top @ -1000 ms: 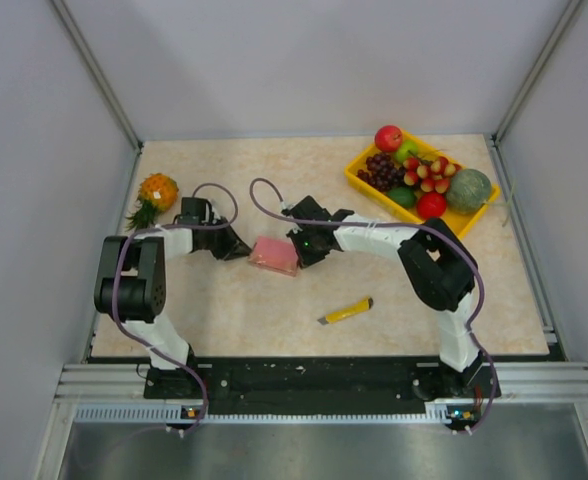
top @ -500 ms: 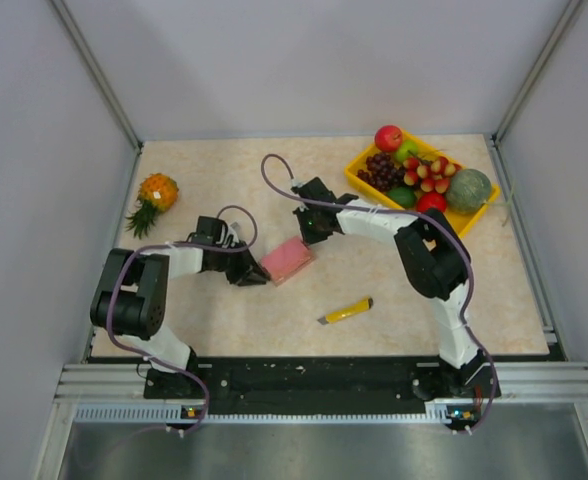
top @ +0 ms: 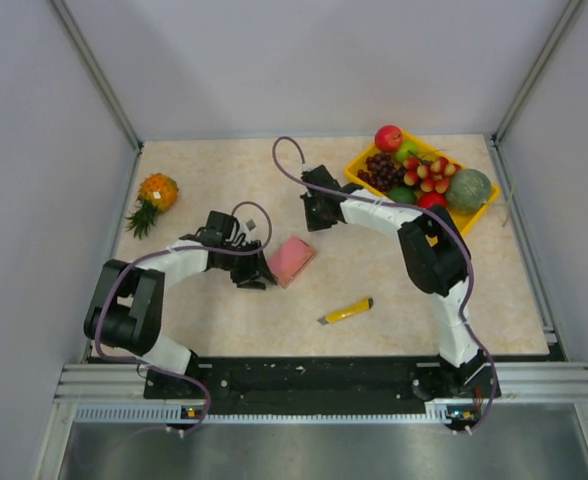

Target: Unpack the express box

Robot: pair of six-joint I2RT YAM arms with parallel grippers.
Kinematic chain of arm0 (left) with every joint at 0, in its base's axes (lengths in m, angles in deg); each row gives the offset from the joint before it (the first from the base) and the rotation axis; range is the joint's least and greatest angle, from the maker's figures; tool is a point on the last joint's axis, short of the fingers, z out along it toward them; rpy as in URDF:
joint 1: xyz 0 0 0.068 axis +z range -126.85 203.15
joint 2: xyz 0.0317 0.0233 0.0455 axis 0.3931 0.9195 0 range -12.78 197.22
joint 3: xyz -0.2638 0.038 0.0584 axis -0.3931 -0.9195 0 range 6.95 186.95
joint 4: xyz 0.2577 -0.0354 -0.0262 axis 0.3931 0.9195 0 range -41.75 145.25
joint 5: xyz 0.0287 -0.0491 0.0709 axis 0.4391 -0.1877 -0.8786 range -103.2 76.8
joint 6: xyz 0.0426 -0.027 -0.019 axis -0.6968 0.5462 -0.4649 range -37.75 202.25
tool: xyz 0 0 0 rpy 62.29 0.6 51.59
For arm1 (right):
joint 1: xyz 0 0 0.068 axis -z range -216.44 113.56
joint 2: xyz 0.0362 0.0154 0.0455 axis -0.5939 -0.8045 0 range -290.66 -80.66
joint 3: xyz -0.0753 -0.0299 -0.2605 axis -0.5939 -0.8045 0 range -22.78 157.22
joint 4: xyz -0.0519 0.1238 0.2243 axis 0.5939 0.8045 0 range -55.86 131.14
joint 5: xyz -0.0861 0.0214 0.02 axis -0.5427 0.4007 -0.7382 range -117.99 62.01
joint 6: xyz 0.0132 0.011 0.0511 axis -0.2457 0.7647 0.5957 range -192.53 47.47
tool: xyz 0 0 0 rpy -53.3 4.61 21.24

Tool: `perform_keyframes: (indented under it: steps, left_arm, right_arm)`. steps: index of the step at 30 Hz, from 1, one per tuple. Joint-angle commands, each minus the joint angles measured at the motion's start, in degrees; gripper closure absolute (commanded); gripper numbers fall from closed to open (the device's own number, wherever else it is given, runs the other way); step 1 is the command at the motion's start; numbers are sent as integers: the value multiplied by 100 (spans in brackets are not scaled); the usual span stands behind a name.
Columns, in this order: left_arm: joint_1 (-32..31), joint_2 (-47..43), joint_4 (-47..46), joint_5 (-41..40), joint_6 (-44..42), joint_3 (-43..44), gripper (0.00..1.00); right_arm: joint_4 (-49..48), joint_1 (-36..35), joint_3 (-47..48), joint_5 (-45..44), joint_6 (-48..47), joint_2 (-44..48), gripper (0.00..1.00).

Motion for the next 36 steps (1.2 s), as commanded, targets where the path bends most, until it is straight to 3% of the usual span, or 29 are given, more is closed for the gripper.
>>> perform_keyframes:
  steps: [1, 5, 8, 12, 16, 22, 28, 36]
  left_arm:
    - [61, -721, 615, -779, -211, 505, 49]
    - [78, -846, 589, -1657, 253, 829, 43]
    - [209, -338, 790, -2090, 640, 1295, 41]
    - [289, 637, 651, -1256, 747, 1858, 39]
    - [289, 929, 299, -649, 730, 1841, 36]
    - [289, 991, 105, -367, 572, 1525, 36]
    - [280, 1149, 334, -314, 844, 1358, 45]
    - [228, 667, -237, 257, 880, 699, 52]
  right_arm:
    - [284, 400, -312, -538, 542, 971, 100]
    - [460, 418, -849, -416, 542, 1394, 100]
    - [461, 427, -1367, -118, 560, 1579, 100]
    - [443, 243, -1868, 42, 560, 1702, 100]
    - [417, -109, -1966, -38, 630, 1747, 100]
    - [241, -592, -1624, 6, 990, 1378, 100]
    - [188, -663, -1070, -63, 1228, 772, 100]
    - [197, -663, -727, -248, 1026, 612, 100]
